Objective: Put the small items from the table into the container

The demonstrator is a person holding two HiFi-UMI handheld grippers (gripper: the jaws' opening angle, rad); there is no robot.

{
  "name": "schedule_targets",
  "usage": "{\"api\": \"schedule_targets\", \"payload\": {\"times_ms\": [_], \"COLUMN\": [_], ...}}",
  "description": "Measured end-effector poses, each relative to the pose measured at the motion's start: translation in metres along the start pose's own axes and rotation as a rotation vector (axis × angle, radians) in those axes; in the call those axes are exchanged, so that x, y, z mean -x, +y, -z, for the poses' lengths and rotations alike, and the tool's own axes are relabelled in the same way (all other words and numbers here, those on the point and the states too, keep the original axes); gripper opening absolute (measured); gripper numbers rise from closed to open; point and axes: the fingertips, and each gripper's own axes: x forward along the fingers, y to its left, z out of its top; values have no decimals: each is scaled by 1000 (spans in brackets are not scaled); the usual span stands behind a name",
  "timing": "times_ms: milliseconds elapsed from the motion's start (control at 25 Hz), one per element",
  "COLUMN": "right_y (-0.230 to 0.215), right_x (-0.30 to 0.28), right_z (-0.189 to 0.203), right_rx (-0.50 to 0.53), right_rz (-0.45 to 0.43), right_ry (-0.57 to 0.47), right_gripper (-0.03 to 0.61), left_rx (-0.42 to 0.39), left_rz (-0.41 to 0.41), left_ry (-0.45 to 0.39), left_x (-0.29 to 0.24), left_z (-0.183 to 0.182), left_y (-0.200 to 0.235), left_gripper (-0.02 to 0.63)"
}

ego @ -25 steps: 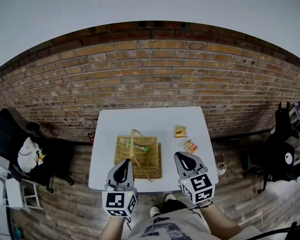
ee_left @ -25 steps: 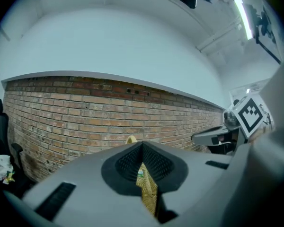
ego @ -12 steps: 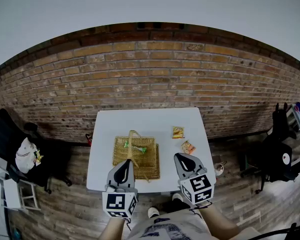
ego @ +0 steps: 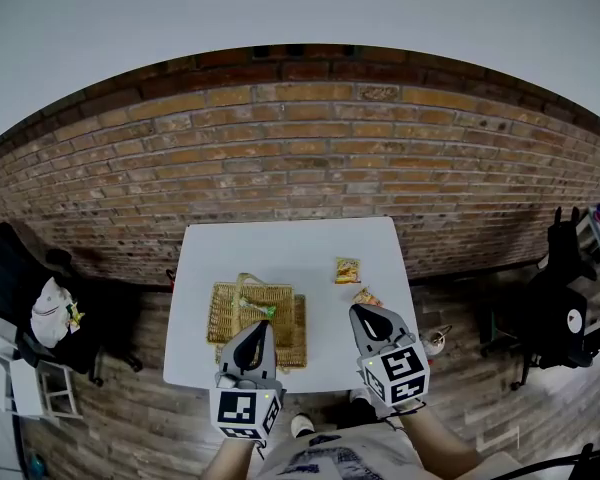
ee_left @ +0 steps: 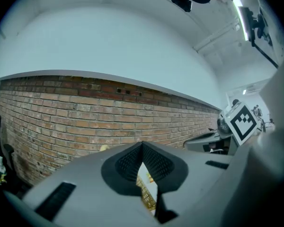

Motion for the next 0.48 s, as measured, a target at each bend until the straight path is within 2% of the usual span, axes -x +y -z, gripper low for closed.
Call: {"api": "schedule_targets", "payload": {"times_ms": [480], "right_y": [-97], "right_x": [-19], "right_z": [9], "right_rx": [-15], "right_rz": [-53], "right_ry": [11], "right_gripper": [20], "left_rx": [1], "left_rz": [-39], "left_ry": [26], "left_x": [-78], "left_z": [3], "left_y": [-53], "left_gripper": [49]}}
